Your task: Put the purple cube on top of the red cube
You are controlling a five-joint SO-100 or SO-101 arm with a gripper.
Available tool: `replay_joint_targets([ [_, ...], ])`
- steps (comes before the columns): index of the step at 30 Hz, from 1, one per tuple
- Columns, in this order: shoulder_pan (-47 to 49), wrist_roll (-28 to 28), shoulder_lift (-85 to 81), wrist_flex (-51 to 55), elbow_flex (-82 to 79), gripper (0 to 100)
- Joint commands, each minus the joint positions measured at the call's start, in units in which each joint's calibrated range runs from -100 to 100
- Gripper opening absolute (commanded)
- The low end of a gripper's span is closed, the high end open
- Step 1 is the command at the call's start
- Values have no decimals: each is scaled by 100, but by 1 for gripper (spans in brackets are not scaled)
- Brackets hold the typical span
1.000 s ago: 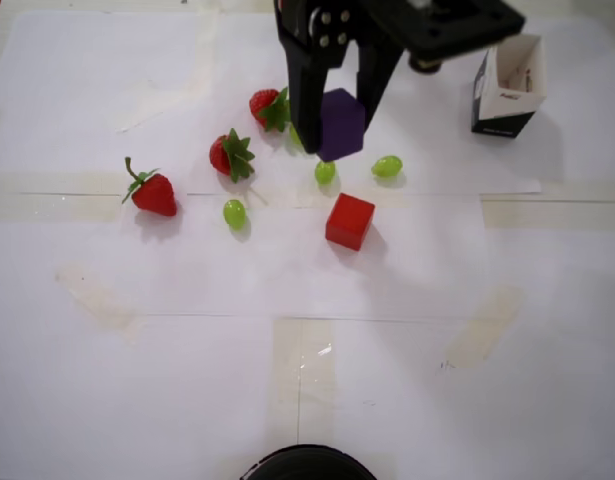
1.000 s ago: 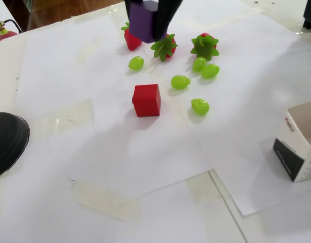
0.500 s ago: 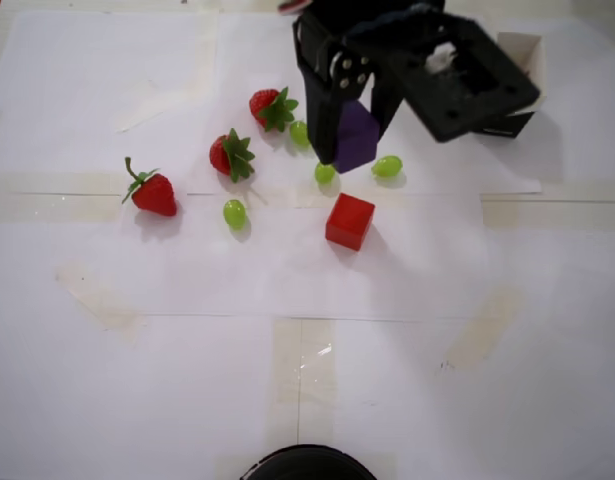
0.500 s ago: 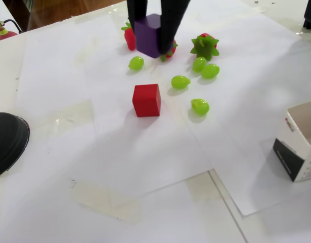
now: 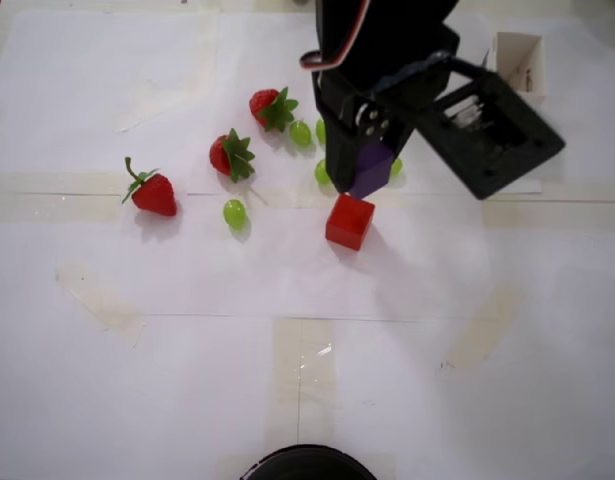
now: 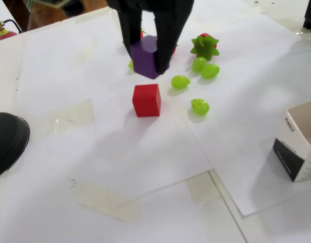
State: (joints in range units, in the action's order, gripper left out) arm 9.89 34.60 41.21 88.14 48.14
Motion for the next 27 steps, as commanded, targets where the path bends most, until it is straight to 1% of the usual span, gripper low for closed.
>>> replay_joint_targets([
  [1, 4, -107, 24, -219, 576, 15],
  [17, -143, -190, 290, -424, 522, 16],
  [27, -158, -210, 299, -677, 222, 17],
])
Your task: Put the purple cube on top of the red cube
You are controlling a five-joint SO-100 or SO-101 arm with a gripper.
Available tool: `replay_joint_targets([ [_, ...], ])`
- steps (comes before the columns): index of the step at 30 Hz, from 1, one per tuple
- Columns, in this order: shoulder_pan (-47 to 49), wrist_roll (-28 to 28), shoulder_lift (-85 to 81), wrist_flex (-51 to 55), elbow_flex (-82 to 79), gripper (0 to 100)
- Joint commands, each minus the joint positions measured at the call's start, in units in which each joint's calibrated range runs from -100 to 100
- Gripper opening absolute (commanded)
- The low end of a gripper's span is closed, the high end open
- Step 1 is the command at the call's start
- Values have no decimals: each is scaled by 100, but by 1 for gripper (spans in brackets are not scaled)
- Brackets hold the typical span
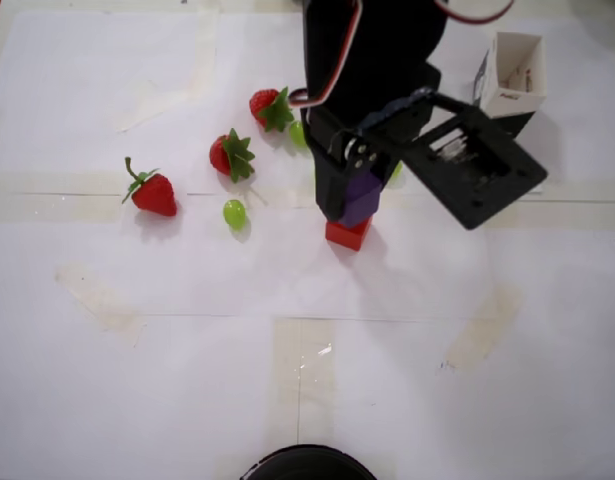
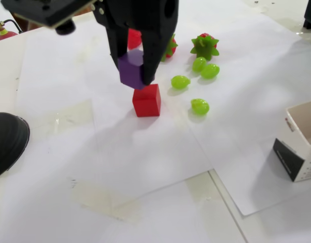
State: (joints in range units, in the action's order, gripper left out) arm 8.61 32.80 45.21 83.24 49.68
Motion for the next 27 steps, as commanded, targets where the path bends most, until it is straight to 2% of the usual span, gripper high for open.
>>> replay_joint_targets([
  [1, -23, -24, -101, -244, -5, 17],
  [12, 14, -49, -127, -326, -150, 23],
  [16, 43, -103, -153, -367, -123, 30],
  [19, 58, -308, -196, -432, -59, 43],
  [27, 102, 83, -239, 17, 59, 44],
])
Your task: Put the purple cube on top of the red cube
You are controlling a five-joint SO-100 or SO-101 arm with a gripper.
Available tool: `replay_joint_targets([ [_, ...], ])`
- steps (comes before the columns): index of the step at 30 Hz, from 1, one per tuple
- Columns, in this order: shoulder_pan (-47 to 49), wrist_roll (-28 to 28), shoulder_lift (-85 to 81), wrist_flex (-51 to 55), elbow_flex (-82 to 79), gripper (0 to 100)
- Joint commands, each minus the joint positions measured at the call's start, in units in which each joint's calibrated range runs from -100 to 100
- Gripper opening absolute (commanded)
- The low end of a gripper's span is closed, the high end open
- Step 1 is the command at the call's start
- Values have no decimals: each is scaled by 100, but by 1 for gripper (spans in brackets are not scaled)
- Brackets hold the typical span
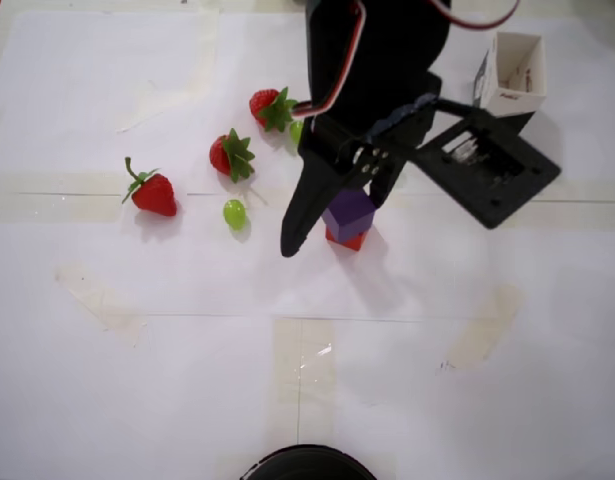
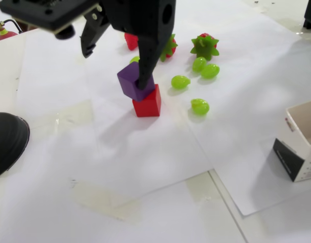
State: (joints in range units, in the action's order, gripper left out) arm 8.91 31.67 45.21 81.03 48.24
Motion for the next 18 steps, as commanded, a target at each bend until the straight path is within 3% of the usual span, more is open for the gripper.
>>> replay_joint_targets([
  [1, 87, 264, -247, 361, 249, 44],
  [18, 337, 796, -1356, 1767, 558, 42],
])
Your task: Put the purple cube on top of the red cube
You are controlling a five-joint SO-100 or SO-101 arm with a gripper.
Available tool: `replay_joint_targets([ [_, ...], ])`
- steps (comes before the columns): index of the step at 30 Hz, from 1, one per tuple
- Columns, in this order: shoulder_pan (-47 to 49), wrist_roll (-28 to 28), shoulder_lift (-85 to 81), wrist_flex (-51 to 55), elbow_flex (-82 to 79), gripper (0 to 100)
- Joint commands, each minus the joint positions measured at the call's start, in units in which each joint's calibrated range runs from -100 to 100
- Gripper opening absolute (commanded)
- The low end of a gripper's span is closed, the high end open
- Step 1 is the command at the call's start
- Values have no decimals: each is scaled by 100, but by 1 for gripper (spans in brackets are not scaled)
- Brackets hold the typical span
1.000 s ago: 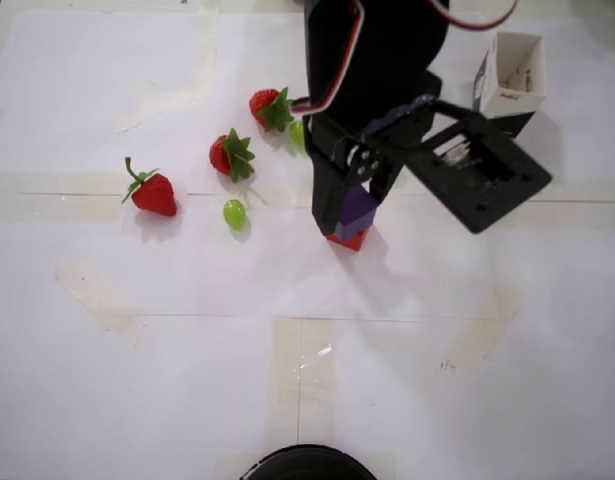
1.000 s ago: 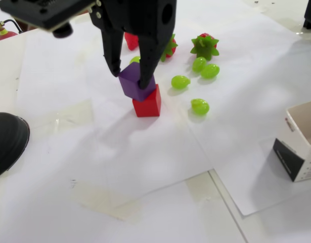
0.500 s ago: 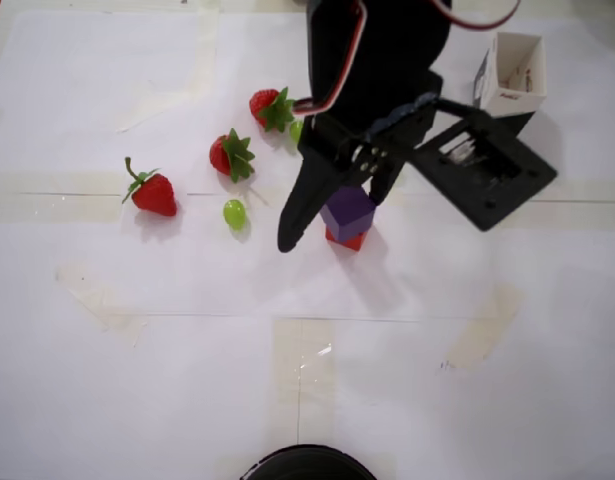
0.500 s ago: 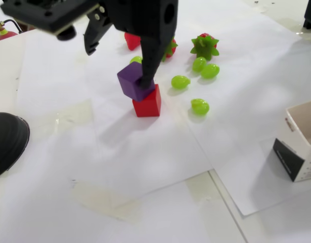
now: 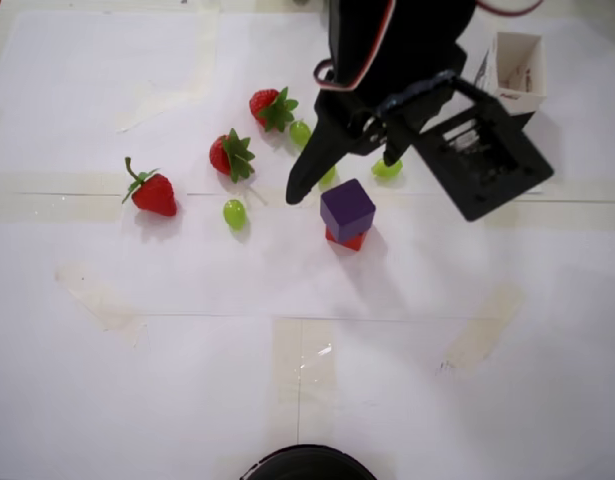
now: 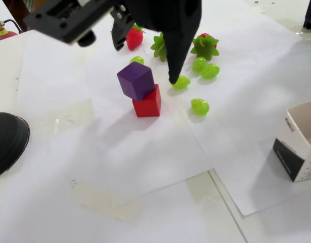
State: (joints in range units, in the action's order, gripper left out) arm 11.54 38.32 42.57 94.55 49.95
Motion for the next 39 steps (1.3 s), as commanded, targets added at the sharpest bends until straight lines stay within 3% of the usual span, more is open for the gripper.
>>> replay_joint_targets([
  [1, 89, 147, -1231, 488, 323, 42],
  [8, 295, 532, -2959, 529, -1477, 33],
  [13, 295, 635, -4747, 235, -3641, 25],
  [18, -87, 557, -6553, 47, -5659, 25],
  [21, -661, 210, -7748, -149, -7005, 16],
  [24, -948, 210, -8402, -124, -7714, 9],
  [26, -1051, 156, -8875, -223, -8295, 0],
  [39, -1389, 400, -12013, -1089, -11823, 0],
])
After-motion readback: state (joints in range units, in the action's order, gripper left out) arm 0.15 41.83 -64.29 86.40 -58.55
